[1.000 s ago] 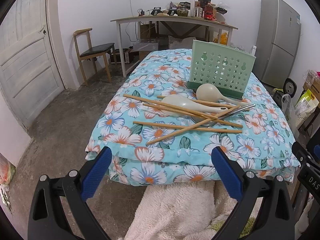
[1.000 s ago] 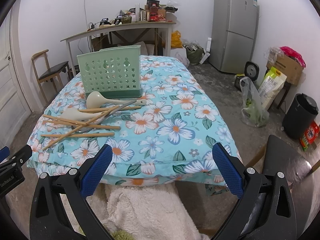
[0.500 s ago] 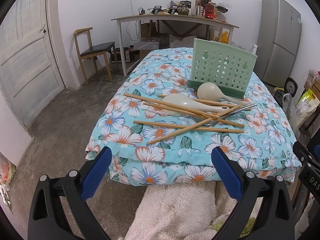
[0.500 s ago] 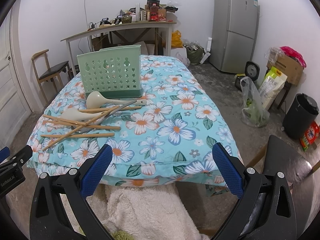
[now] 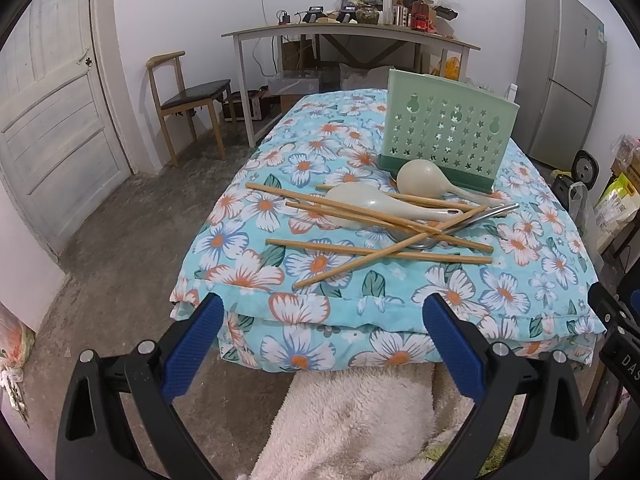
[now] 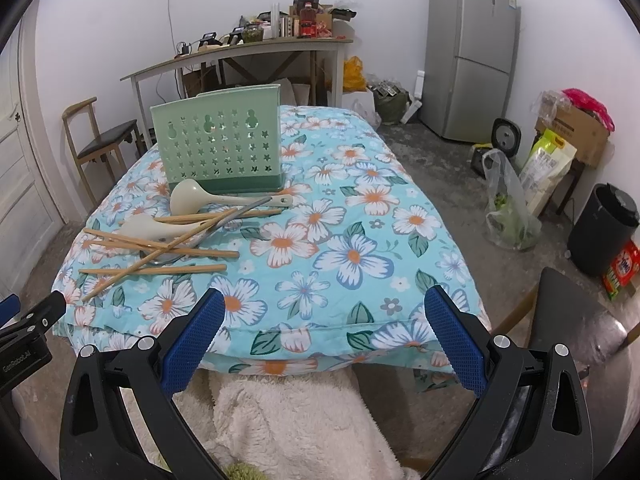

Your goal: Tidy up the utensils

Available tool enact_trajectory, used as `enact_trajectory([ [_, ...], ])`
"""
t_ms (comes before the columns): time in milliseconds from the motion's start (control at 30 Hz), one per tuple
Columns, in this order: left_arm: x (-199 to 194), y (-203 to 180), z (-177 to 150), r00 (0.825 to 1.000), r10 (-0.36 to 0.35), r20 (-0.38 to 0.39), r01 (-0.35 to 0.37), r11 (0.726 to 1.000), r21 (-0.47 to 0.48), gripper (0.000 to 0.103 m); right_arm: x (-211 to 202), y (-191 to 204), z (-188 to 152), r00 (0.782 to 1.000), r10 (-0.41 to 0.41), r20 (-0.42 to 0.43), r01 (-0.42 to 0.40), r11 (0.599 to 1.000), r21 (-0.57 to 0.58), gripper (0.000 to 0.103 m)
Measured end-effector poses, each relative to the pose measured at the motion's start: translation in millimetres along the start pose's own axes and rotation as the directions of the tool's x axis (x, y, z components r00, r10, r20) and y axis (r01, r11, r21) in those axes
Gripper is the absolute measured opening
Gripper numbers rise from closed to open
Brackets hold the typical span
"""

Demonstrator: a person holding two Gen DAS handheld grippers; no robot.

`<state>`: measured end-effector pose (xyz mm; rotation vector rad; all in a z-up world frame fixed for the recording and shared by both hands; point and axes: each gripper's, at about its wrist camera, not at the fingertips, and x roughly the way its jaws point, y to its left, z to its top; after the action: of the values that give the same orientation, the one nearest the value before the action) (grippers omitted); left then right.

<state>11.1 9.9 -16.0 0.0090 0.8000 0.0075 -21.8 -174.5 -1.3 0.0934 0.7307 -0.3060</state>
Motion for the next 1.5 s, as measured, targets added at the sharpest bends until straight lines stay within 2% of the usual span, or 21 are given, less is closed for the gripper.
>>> enact_trajectory([
  [300, 9, -3, 3, 0.999, 0.011, -0.03, -0.011, 1.0, 0.012, 0.098, 10, 1, -1, 1.0, 0.009, -0.019, -0.009, 1.0, -0.005, 0.095],
  [333, 12, 2, 6, 0.998, -0.017, -0.057, 0.016, 0.999, -0.032, 0.098, 11, 2, -1, 1.0, 0.01, -0.022, -0.01, 1.0, -0.007, 0.095],
  [367, 12, 4, 7, 0.998, -0.017, -0.058, 0.015, 0.999, -0.031, 0.098, 13, 2, -1, 1.0, 0.012, -0.027, -0.012, 1.0, -0.009, 0.095],
  [400, 14, -2, 3, 0.999, 0.013, -0.041, -0.013, 1.0, 0.003, 0.098, 15, 3, -1, 0.999, 0.014, -0.031, -0.015, 1.0, -0.01, 0.095],
  [700, 40, 9, 7, 0.998, 0.0, -0.064, -0.001, 1.0, -0.021, 0.098, 46, 20, -7, 0.985, 0.092, -0.144, -0.103, 0.992, -0.069, 0.095],
  [933, 55, 24, 22, 1.0, -0.025, -0.011, 0.024, 0.999, -0.042, 0.098, 68, 37, -5, 0.965, 0.176, -0.197, -0.2, 0.973, -0.114, 0.095],
  [1167, 72, 45, 44, 0.997, -0.054, 0.057, 0.059, 0.995, -0.084, 0.097, 81, 53, 19, 0.954, 0.262, -0.144, -0.283, 0.947, -0.15, 0.095],
  [1367, 88, 65, 67, 0.995, -0.071, 0.067, 0.078, 0.991, -0.11, 0.087, 90, 74, 40, 0.941, 0.324, -0.101, -0.339, 0.92, -0.2, 0.095],
  [1500, 108, 93, 87, 0.991, -0.13, 0.044, 0.136, 0.967, -0.216, 0.075, 104, 89, 46, 0.92, 0.37, -0.131, -0.39, 0.898, -0.202, 0.09],
])
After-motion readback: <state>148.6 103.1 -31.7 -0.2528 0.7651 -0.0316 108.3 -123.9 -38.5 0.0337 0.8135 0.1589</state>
